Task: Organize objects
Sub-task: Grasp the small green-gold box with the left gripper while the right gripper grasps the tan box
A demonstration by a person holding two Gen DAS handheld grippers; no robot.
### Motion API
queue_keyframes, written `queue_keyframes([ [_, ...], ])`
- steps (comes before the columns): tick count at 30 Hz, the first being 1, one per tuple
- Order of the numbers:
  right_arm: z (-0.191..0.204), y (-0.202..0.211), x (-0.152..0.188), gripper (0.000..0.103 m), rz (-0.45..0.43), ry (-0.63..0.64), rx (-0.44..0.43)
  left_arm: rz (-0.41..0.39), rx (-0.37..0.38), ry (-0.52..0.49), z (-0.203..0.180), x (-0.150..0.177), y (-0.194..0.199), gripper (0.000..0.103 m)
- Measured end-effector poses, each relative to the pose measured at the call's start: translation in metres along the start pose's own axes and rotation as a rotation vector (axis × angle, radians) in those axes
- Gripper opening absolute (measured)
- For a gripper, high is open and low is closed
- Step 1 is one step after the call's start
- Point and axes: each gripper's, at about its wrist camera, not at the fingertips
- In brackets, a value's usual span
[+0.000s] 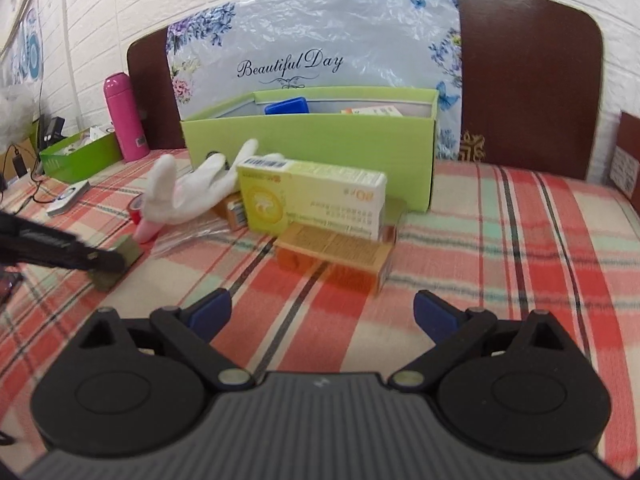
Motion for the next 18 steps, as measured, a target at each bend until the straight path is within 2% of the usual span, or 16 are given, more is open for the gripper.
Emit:
queue_keyframes([
  [5, -0.014, -0.045, -0.013, 0.096, 0.014, 0.115, -0.005, 0.008, 0.003, 0.000, 0.005, 0.004, 0.004, 0.024],
  [7, -0.016, -0.057, -0.011, 0.090, 0.049, 0.116, -0.026, 0.009, 0.001, -0.012, 0.004, 0.004, 0.004, 0.024],
  [8, -0.016, -0.055, -0.010, 0.077, 0.046, 0.097, -0.043, 0.011, 0.001, -0.020, 0.004, 0.005, 0.005, 0.024],
  [9, -0.014, -0.048, -0.009, 0.057, 0.035, 0.074, -0.050, 0.014, 0.002, -0.029, 0.004, 0.006, 0.005, 0.024],
  [12, 0.001, -0.024, -0.002, 0.033, 0.025, 0.040, -0.110, 0.022, 0.003, -0.056, 0.000, 0.008, 0.004, 0.024],
  [14, 0.019, -0.008, 0.004, 0.031, 0.009, 0.034, -0.153, 0.031, 0.010, -0.077, -0.005, 0.010, 0.004, 0.024],
  [16, 0.036, 0.003, 0.007, 0.031, 0.031, 0.016, -0.182, 0.045, 0.025, -0.104, -0.011, 0.015, 0.004, 0.024],
  [18, 0.049, 0.013, 0.010, 0.031, 0.021, -0.008, -0.249, 0.060, 0.040, -0.131, -0.019, 0.021, 0.005, 0.024],
])
Point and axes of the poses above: each gripper's, at about its wrist camera, not at the fingertips, and y roughly against the way its jaws point, z to its left, x to its underside, and after that the axes turned 15 degrees about y, right-handed
